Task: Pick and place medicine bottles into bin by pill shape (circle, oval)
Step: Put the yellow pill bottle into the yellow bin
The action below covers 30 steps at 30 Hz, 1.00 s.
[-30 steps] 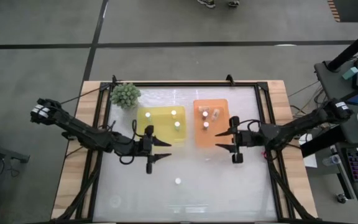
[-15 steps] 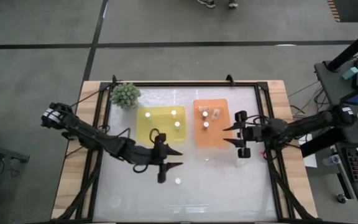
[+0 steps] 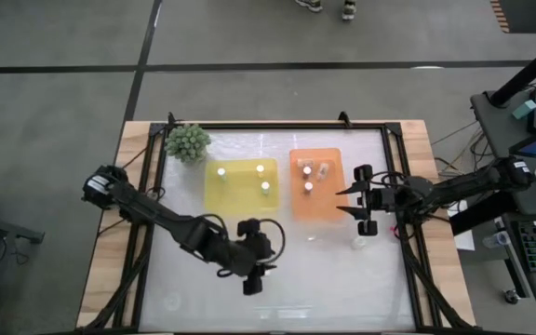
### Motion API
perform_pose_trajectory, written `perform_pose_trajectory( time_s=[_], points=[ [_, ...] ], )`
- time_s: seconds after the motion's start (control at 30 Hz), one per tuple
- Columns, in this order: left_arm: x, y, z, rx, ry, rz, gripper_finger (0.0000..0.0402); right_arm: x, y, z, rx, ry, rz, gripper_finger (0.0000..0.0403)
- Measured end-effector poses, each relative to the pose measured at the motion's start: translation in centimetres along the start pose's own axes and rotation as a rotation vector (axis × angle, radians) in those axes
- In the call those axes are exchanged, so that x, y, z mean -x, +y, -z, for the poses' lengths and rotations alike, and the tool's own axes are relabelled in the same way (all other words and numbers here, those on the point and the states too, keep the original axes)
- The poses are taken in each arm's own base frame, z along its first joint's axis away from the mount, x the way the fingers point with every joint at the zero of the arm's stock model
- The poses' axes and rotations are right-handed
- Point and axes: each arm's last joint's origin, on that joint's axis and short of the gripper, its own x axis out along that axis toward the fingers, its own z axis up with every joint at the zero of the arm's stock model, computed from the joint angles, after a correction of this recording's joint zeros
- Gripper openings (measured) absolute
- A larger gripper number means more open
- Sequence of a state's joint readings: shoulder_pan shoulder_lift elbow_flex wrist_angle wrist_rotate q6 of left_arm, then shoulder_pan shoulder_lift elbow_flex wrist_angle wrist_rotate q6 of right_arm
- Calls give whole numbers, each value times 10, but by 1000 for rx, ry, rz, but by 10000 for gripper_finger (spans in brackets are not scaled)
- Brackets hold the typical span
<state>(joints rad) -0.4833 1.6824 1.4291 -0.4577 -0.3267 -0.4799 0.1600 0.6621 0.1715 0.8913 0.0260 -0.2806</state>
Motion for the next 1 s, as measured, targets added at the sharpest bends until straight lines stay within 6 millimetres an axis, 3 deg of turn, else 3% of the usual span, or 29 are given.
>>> perform_pose_trajectory(
  time_s=[0.3,0.6,1.0],
  points=[
    [-38,-35,26,6,103,16,150,0,0,0,-1,-3,1,155],
    [-43,-37,31,8,137,38,157,0,0,-1,-1,-5,2,155],
    [-52,-24,49,-21,190,-32,268,0,0,-1,5,-8,4,155]
  ],
)
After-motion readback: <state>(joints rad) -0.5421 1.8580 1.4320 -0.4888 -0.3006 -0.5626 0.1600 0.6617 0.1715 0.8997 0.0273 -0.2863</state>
